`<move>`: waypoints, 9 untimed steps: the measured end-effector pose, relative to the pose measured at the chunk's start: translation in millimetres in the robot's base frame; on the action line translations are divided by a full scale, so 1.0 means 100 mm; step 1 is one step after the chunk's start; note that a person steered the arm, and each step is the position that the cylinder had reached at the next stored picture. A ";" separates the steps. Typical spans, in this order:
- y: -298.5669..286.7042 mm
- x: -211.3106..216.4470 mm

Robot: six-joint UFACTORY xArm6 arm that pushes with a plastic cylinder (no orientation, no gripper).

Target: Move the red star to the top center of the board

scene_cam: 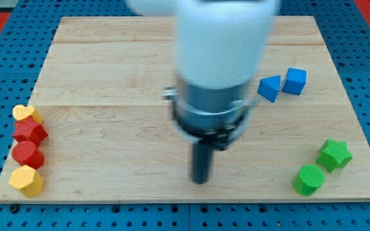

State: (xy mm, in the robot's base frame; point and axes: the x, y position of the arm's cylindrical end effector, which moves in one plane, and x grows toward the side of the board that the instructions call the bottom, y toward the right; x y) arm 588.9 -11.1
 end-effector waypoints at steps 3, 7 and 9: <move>-1.54 -1.62; -2.53 -0.62; -2.89 -0.26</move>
State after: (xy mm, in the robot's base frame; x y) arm 562.6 -299.7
